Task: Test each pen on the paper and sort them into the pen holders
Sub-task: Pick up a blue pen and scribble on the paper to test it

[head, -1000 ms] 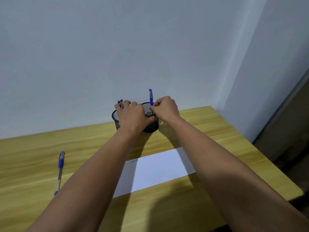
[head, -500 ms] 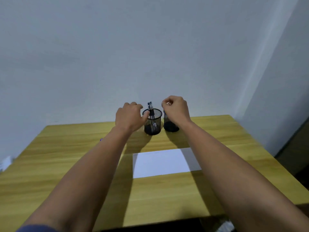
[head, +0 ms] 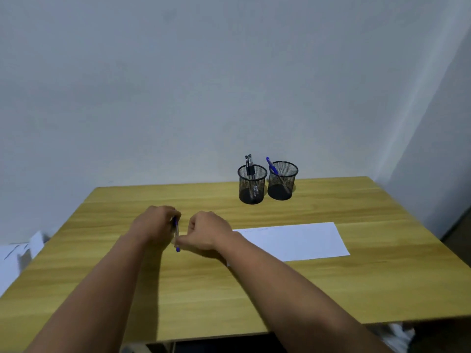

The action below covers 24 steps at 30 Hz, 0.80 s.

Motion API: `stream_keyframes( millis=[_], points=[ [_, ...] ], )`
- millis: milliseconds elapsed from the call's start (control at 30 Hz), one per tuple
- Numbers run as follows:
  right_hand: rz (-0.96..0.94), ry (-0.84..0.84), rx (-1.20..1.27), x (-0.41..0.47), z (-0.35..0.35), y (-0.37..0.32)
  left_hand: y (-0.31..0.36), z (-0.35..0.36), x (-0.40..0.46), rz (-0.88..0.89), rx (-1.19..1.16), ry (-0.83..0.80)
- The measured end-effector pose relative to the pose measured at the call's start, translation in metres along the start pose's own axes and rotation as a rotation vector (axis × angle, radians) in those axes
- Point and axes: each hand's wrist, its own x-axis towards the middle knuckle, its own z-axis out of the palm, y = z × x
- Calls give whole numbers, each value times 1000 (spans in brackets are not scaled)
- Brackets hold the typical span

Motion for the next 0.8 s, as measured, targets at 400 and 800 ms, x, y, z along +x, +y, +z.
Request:
stream_keyframes(
  millis=[400,800],
  points=[
    [61,220,572,5,-28,10,-12,-8,-22,24,-195,133],
    [201,561,1190,-31,-99,66,168,-39,-26,208,-864,5]
  ],
)
